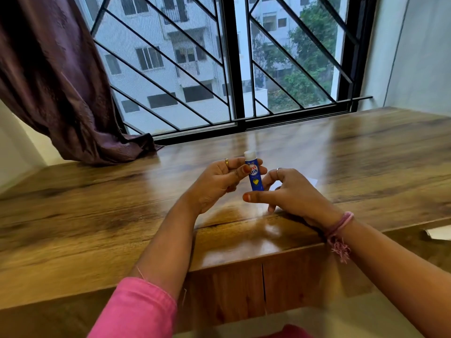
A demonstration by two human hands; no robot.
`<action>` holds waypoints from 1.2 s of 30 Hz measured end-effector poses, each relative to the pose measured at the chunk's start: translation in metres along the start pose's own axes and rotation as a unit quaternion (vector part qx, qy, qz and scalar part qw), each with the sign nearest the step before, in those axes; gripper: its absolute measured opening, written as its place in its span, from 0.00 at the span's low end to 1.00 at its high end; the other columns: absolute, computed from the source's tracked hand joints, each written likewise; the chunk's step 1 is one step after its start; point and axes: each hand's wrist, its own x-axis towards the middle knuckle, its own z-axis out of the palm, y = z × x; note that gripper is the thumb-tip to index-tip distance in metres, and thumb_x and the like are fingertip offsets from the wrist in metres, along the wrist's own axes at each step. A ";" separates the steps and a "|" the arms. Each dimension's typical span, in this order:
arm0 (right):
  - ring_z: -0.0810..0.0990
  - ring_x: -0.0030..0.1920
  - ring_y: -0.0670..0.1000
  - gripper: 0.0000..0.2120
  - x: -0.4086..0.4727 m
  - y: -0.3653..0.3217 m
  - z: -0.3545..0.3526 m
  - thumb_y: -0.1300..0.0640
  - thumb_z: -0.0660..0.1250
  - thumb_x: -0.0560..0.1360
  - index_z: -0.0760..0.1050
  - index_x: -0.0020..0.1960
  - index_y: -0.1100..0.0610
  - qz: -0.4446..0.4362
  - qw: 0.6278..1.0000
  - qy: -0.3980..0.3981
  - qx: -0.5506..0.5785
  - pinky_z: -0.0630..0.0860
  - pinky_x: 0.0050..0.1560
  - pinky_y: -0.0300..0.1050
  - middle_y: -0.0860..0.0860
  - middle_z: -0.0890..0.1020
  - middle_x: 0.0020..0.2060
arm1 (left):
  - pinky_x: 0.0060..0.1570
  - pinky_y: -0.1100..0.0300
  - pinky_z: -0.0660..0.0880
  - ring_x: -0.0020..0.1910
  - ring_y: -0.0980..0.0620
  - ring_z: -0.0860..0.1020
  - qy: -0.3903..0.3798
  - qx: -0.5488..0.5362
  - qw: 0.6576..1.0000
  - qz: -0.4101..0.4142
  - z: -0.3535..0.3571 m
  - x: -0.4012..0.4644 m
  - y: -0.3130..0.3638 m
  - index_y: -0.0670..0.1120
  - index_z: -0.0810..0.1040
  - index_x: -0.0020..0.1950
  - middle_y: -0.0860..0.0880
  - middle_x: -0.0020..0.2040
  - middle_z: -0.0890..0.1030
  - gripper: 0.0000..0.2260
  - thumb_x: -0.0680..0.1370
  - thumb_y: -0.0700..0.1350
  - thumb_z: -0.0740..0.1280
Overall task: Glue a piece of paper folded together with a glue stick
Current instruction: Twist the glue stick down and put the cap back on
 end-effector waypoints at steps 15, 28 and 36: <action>0.80 0.27 0.45 0.13 0.001 0.005 0.001 0.48 0.79 0.61 0.80 0.39 0.54 -0.002 1.000 -0.003 -0.018 0.77 0.31 0.37 0.48 0.84 0.43 | 0.38 0.62 0.64 0.38 0.56 0.71 0.005 0.022 0.999 -0.023 0.000 -0.001 0.000 0.56 0.81 0.57 0.53 0.54 0.84 0.11 0.78 0.53 0.63; 0.83 0.32 0.50 0.11 0.000 0.002 0.001 0.54 0.75 0.68 0.80 0.47 0.57 0.018 0.996 -0.069 0.055 0.69 0.19 0.36 0.57 0.84 0.41 | 0.39 0.59 0.65 0.36 0.61 0.72 -0.001 -0.001 1.000 -0.017 -0.003 0.000 -0.004 0.56 0.81 0.57 0.52 0.54 0.84 0.12 0.76 0.54 0.64; 0.83 0.27 0.50 0.17 0.001 0.005 0.005 0.50 0.80 0.61 0.77 0.42 0.56 0.012 1.000 -0.011 0.025 0.71 0.21 0.36 0.52 0.83 0.34 | 0.38 0.60 0.64 0.36 0.59 0.71 0.003 -0.008 1.000 -0.019 -0.001 0.000 -0.003 0.56 0.81 0.57 0.52 0.54 0.84 0.13 0.75 0.56 0.66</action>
